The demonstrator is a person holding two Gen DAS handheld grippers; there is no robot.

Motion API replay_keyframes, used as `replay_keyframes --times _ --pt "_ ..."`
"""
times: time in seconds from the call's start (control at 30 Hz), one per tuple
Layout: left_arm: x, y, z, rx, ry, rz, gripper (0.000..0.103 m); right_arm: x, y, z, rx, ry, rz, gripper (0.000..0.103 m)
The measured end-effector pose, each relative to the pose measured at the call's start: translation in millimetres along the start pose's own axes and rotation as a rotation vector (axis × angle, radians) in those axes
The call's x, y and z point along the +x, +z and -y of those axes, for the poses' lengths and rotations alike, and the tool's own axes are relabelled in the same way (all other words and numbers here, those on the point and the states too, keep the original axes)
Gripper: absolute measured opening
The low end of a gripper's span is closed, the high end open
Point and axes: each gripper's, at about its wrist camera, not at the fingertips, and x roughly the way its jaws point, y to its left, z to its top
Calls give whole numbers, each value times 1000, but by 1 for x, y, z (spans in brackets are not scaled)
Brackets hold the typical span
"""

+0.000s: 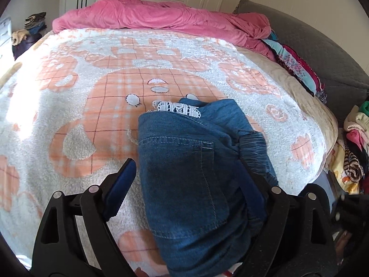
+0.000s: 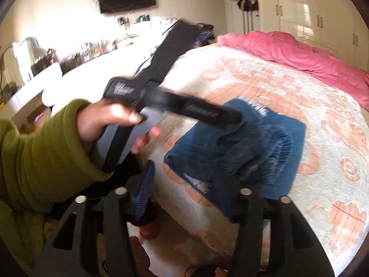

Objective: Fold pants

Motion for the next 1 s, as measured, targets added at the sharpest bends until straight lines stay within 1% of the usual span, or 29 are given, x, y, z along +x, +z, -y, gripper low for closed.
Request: replay_keyframes --times 0.07,0.13,0.17,0.23,0.3,0.37,0.5,0.6,0.63,0.83,1.0 --pt "-5 -3 2 0 6 9 81 -7 2 8 17 -18 24 59" --pt "-9 -6 5 5 18 13 83 -11 4 8 36 -38 44 62" --pt "-11 -7 5 5 20 13 85 -15 5 14 57 -50 58 69" --pt "-14 -10 6 2 24 15 85 -19 1 20 95 -69 78 74" --pt "-16 -12 5 -2 29 15 87 -24 -1 31 137 -79 96 75" --pt "-18 -13 3 -4 36 15 88 -23 -2 41 169 -113 102 79" --pt "-20 -16 -1 -13 47 17 89 -22 -5 63 210 -215 96 79" --pt "-17 -17 -4 -20 56 11 89 -13 -8 79 243 -274 70 79" --pt "-16 -17 -5 -23 59 7 89 -10 -10 83 256 -282 61 79" --pt "-5 -23 -12 -42 67 -16 91 10 -15 105 325 -282 16 80" --pt "9 -29 -18 -73 38 -46 91 32 -20 119 390 -241 -34 80"
